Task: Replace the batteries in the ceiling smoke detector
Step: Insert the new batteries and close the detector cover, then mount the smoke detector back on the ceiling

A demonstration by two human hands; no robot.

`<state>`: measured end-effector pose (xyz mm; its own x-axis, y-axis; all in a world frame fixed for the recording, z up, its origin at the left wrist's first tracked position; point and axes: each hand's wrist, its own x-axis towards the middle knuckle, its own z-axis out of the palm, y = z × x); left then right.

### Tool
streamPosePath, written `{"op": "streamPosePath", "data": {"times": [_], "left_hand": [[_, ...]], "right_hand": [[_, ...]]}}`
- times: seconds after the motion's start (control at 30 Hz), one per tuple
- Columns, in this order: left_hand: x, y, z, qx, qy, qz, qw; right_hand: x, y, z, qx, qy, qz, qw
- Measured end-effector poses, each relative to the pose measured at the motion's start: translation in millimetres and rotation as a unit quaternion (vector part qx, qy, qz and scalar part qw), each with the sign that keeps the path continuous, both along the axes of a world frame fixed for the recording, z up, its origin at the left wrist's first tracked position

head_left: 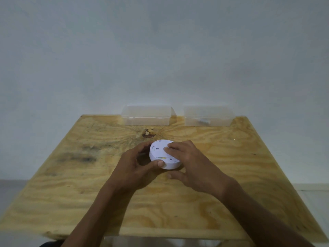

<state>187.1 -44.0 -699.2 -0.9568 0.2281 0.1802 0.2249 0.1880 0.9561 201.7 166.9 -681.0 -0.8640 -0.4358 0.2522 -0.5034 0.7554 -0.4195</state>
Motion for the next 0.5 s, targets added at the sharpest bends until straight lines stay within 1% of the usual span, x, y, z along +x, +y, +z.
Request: {"op": "streamPosePath", "data": {"times": [0.07, 0.13, 0.2, 0.23, 0.27, 0.3, 0.37, 0.4, 0.43, 0.5], "left_hand": [[3, 8, 3, 0.043, -0.012, 0.013, 0.999], [5, 15, 6, 0.075, -0.026, 0.023, 0.997], [6, 21, 13, 0.112, -0.024, 0.043, 0.993], [7, 23, 17, 0.139, -0.028, 0.046, 0.989], [8, 25, 20, 0.167, -0.040, 0.049, 0.984], [10, 27, 22, 0.184, -0.050, 0.046, 0.981], [8, 27, 26, 0.169, -0.050, 0.049, 0.983], [7, 26, 29, 0.150, -0.043, 0.049, 0.986], [6, 25, 29, 0.133, -0.040, 0.043, 0.989], [4, 25, 31, 0.123, -0.047, 0.032, 0.991]], "right_hand": [[-1, -2, -5, -0.026, 0.028, -0.005, 0.999], [1, -3, -6, -0.072, 0.047, -0.019, 0.996], [4, -4, -4, -0.165, 0.030, -0.068, 0.984], [4, -4, -3, -0.229, 0.002, -0.096, 0.969], [4, -6, -1, -0.299, -0.037, -0.115, 0.947], [4, -7, 2, -0.375, -0.079, -0.123, 0.915], [6, -10, 9, -0.519, -0.158, -0.116, 0.832], [8, -11, 12, -0.570, -0.189, -0.112, 0.792], [8, -11, 14, -0.601, -0.211, -0.110, 0.763], [9, -11, 17, -0.631, -0.234, -0.106, 0.732]]}}
